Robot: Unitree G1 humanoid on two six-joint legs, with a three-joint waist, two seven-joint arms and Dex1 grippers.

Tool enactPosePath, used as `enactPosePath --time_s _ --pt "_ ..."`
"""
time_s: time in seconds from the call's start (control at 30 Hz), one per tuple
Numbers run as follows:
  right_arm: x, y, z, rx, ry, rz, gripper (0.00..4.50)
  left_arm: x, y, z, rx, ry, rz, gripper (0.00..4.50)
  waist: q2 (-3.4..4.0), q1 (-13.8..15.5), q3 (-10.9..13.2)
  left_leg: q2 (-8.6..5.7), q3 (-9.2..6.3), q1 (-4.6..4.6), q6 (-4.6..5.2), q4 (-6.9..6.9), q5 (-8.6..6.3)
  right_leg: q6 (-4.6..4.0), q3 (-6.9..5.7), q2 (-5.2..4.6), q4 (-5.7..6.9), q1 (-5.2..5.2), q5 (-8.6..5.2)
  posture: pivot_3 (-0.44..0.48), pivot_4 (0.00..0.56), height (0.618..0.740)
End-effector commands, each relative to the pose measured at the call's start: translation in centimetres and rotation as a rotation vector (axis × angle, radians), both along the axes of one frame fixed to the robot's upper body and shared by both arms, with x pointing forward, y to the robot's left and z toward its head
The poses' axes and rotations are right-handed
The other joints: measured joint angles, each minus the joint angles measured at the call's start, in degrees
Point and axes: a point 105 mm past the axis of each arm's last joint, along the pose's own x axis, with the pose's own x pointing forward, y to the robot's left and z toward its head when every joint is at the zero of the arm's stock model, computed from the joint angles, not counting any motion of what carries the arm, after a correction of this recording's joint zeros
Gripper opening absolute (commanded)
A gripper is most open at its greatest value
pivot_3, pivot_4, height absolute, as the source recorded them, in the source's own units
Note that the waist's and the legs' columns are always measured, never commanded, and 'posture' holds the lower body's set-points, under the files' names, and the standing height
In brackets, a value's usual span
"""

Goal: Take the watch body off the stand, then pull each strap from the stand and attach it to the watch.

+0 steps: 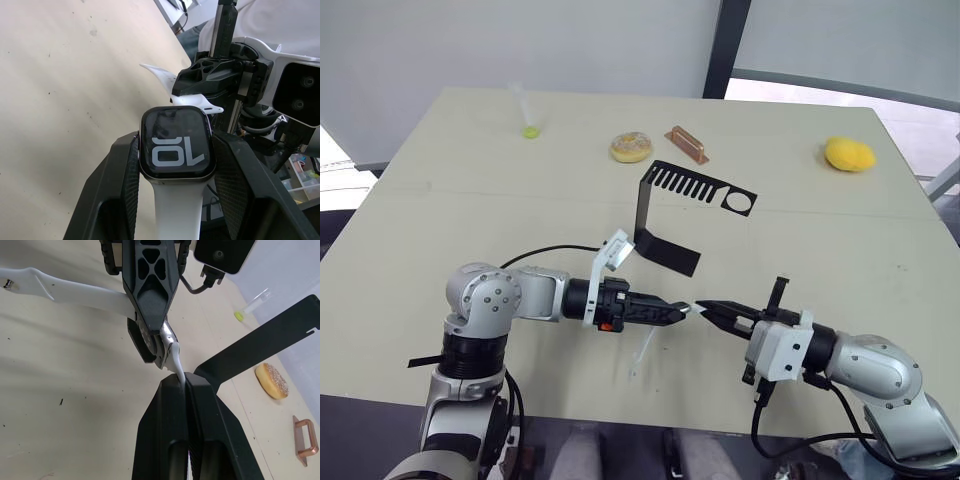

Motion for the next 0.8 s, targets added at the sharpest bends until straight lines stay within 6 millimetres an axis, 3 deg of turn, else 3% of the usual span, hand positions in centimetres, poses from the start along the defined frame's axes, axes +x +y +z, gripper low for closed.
enactPosePath --time_s 0.03,0.8 --pt "-1.16 1.73 0.59 0.021 -0.025 0.097 0.0 -1.54 -1.79 1.06 -0.052 -0.033 -0.108 1.61 0.0 0.02 0.0 0.0 0.0 0.0 0.0 0.0 0.0 0.0 0.0 0.0 0.0 0.0 0.0 0.0 0.15 0.74" --pt "-1.32 1.77 -0.28 0.004 0.005 0.108 0.0 -1.42 -1.93 1.29 -0.062 -0.032 -0.108 1.61 0.0 0.02 0.0 0.0 0.0 -0.01 0.0 0.0 0.0 0.0 0.0 0.0 -0.01 0.0 0.0 0.0 0.15 0.74"
